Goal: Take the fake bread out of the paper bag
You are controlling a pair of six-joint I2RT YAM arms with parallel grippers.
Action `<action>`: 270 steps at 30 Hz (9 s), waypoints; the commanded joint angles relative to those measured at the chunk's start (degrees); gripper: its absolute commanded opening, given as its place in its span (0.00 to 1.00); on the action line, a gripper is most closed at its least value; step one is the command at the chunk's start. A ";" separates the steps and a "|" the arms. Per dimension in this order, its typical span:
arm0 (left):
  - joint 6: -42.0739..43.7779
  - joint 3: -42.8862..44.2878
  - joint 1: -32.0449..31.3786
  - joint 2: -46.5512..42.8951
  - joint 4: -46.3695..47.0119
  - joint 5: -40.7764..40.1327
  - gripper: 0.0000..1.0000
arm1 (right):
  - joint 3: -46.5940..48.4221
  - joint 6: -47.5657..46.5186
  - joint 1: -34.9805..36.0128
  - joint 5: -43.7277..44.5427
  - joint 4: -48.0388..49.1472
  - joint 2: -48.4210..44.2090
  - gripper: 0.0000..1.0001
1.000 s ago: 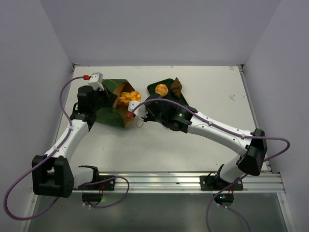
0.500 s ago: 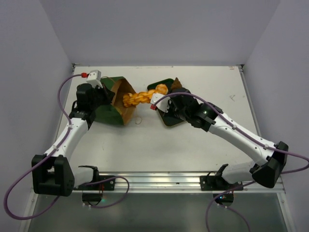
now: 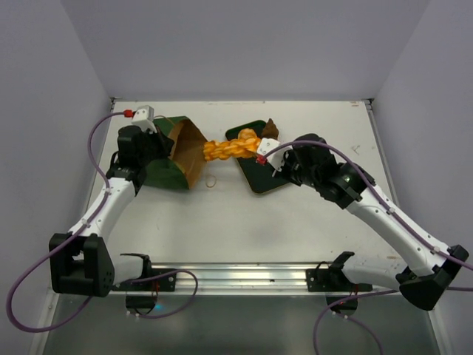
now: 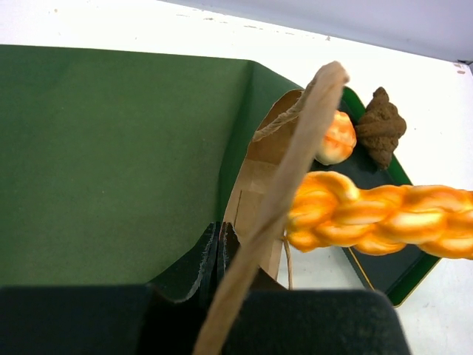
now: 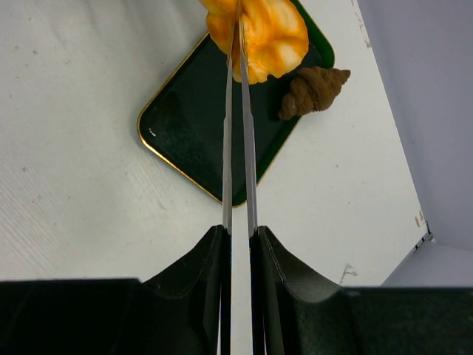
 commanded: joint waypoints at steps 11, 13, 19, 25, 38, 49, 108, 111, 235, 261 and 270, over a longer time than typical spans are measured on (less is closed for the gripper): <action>2.05 1.90 0.71 0.67 1.14 -1.60 0.00 | -6.96 1.29 -7.72 -1.24 -1.08 -9.90 0.00; 2.05 1.90 0.71 0.32 1.05 -1.16 0.00 | -8.89 1.28 -9.12 -1.77 0.24 -9.90 0.00; 2.05 1.28 0.80 -1.52 1.40 0.69 0.00 | -12.85 1.55 -13.87 -5.02 4.81 -7.88 0.00; 2.84 0.67 0.71 -3.19 0.96 2.00 0.00 | -16.10 1.02 -19.23 -7.40 5.96 -6.38 0.00; 2.58 -0.30 0.71 -4.69 1.84 6.22 0.00 | -20.15 1.02 -23.36 -15.04 5.78 -2.52 0.14; 2.58 -1.79 0.71 -5.57 3.07 11.76 0.00 | -16.64 2.51 -24.77 -15.48 5.78 -2.08 0.38; 9.79 -1.97 -2.45 -8.03 -0.45 21.78 0.00 | 11.40 -16.56 16.89 -5.03 10.00 24.46 0.38; 9.79 -1.97 -2.45 -8.20 -0.62 21.87 0.00 | 12.19 -17.17 17.85 -4.32 9.65 25.61 0.38; 6.36 -3.20 -2.36 -10.66 2.46 7.89 0.00 | -18.04 -13.75 -18.27 -10.39 15.10 9.53 0.27; 8.29 -3.46 -2.36 -11.02 3.25 14.31 0.00 | -9.87 -7.94 -18.27 -14.69 11.58 6.19 0.40; 8.64 -3.46 -2.36 -10.84 3.51 16.24 0.00 | -8.02 -7.24 -18.27 -17.59 9.21 5.66 0.41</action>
